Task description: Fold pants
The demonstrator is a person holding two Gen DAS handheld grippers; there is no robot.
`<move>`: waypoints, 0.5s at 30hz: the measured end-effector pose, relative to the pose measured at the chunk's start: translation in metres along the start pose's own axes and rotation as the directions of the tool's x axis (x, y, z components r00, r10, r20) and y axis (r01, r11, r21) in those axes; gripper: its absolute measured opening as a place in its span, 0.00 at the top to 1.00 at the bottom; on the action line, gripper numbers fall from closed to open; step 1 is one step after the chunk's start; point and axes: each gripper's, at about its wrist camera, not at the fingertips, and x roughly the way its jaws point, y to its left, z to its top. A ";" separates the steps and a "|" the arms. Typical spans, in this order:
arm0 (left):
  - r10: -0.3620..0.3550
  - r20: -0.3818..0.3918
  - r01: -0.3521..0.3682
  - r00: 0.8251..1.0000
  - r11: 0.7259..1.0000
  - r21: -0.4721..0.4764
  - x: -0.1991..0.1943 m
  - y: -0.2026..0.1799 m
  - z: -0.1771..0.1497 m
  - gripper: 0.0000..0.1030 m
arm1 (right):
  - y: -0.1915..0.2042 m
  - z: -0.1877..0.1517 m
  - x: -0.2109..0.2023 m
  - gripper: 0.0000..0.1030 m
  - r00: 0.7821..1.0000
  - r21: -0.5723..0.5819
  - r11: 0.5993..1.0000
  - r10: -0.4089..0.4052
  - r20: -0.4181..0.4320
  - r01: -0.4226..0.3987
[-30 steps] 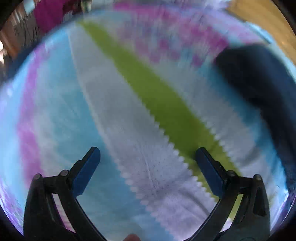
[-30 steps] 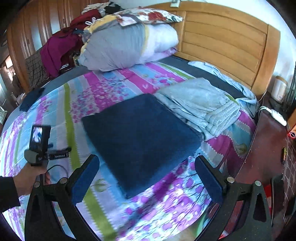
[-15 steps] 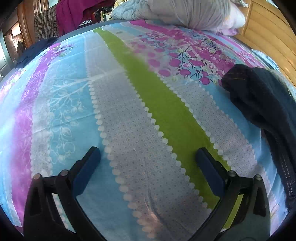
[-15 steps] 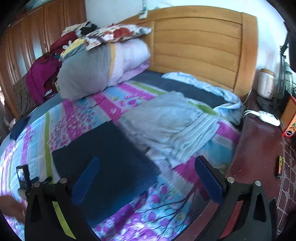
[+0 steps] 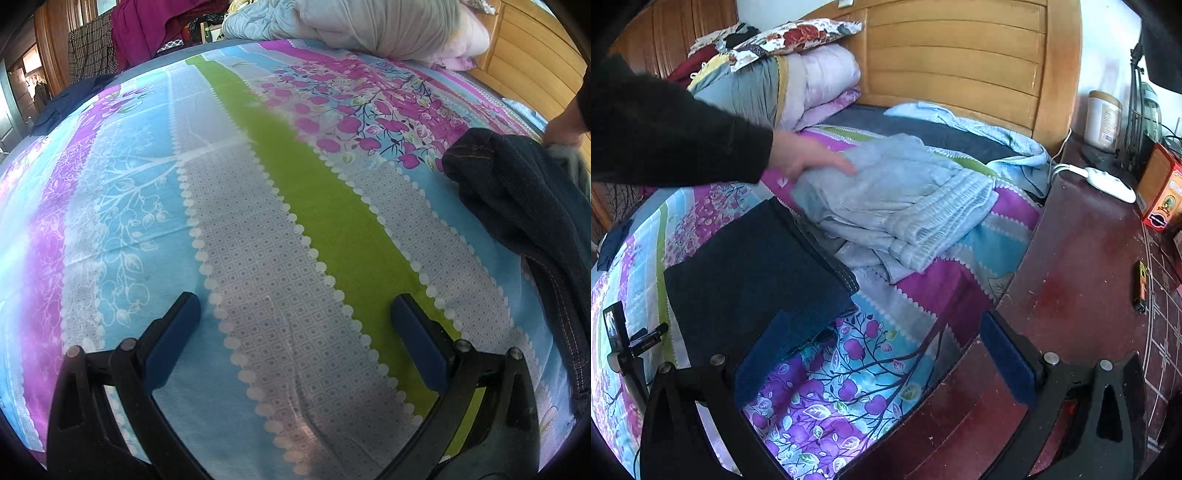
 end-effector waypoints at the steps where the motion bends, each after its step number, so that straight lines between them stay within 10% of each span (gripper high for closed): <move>1: 0.000 0.000 0.000 1.000 1.000 0.000 0.000 0.000 0.001 0.00 | 0.004 0.005 0.001 0.00 1.000 -0.011 1.000 0.006 0.002 -0.006; 15: -0.001 0.001 0.001 1.000 1.000 0.000 0.000 0.000 0.000 0.00 | 0.177 0.067 -0.071 0.00 0.974 -0.199 0.957 0.222 0.047 -0.209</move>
